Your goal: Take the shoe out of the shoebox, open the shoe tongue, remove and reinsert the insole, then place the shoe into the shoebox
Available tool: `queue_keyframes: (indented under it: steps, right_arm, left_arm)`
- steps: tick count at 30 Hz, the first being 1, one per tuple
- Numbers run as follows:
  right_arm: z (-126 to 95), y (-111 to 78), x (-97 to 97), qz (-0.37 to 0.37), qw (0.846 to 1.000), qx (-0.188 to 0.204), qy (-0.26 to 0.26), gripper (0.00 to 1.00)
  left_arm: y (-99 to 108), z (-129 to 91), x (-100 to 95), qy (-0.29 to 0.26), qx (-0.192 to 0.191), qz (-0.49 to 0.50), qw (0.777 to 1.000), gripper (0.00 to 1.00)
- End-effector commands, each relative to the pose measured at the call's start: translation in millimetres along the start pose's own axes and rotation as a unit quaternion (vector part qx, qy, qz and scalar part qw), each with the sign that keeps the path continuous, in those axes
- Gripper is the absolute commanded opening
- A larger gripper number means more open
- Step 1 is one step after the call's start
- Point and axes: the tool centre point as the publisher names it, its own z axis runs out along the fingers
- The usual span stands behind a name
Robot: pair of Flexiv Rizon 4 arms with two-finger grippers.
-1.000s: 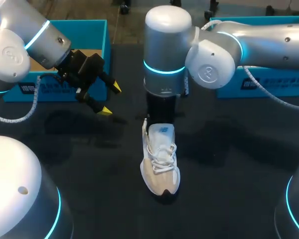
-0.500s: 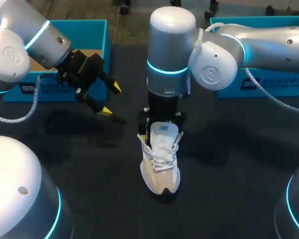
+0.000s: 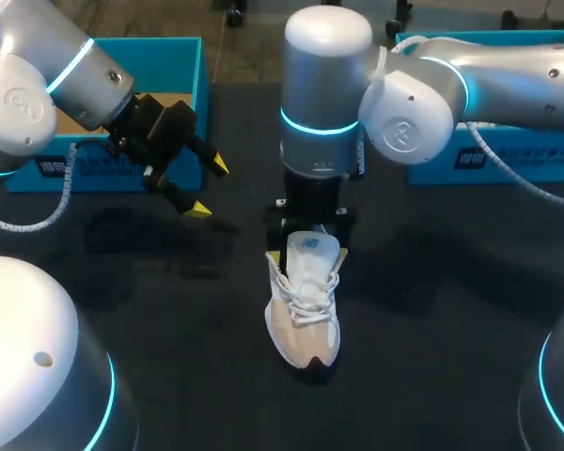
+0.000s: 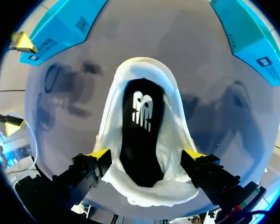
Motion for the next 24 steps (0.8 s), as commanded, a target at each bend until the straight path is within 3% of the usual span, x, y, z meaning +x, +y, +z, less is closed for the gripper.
queue_keyframes:
  steps: [1, 14, 24]
  right_arm:
    - [-11.8, -10.4, -4.0, 0.006, 1.000, -0.011, -0.002, 1.00]
    - [-41.4, -19.0, -12.6, 0.030, 0.998, -0.041, -0.040, 1.00]
    - [-65.1, -33.7, -2.9, 0.030, 0.997, -0.046, -0.052, 1.00]
  left_arm:
    - [0.0, -0.3, 0.8, 0.000, -0.001, 0.000, 1.000, 1.00]
    - [0.0, -0.3, 0.8, 0.000, -0.001, 0.000, 1.000, 1.00]
    - [0.0, -0.3, 0.8, 0.000, -0.001, 0.000, 1.000, 1.00]
